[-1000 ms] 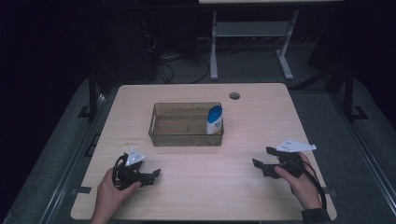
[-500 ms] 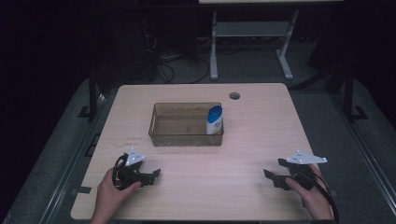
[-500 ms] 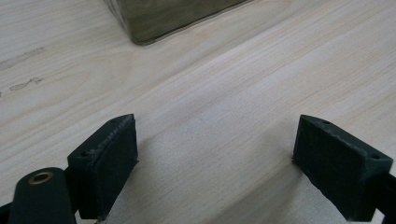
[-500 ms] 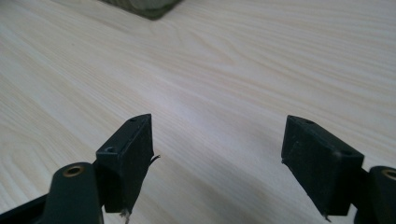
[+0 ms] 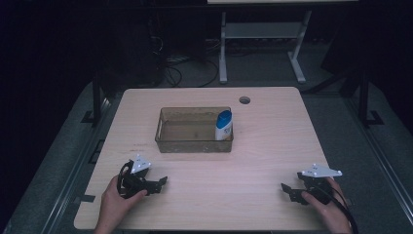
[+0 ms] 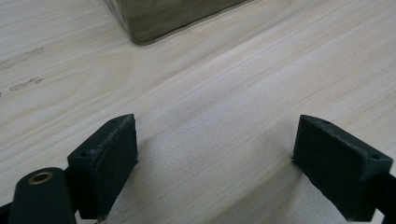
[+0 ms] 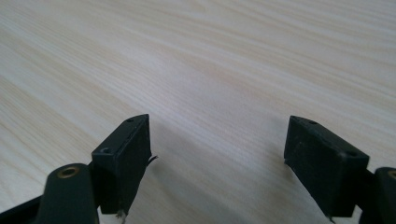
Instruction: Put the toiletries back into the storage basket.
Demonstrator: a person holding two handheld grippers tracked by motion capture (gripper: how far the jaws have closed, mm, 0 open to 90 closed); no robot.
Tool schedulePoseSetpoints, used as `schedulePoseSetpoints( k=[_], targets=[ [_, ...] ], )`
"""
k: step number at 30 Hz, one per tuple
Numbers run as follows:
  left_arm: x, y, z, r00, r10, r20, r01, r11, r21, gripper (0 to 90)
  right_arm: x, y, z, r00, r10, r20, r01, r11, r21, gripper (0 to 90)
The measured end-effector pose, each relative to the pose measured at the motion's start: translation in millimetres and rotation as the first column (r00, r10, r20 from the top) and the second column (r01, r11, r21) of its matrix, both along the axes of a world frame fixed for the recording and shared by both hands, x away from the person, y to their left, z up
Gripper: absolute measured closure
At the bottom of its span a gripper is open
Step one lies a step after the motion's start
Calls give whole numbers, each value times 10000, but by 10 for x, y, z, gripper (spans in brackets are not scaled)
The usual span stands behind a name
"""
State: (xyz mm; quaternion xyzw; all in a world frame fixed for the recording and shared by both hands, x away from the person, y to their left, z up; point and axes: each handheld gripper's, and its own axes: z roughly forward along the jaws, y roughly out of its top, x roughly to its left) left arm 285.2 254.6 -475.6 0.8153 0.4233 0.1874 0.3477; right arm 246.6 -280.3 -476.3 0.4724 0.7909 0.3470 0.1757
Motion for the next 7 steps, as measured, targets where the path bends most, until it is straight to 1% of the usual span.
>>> schedulePoseSetpoints(
  k=[2,3,7],
  targets=[
    [0,0,0,10000,0,4,0,10000,0,126,-1,4,-11,10000,-15,-53,15,10000,-62,221],
    [0,0,0,10000,1,6,-1,10000,-5,125,-3,6,-19,10000,27,25,-27,9999,-104,215],
    [0,0,0,10000,-1,1,1,10000,0,126,-3,8,-24,10000,25,75,-24,9999,-133,208]
  ],
)
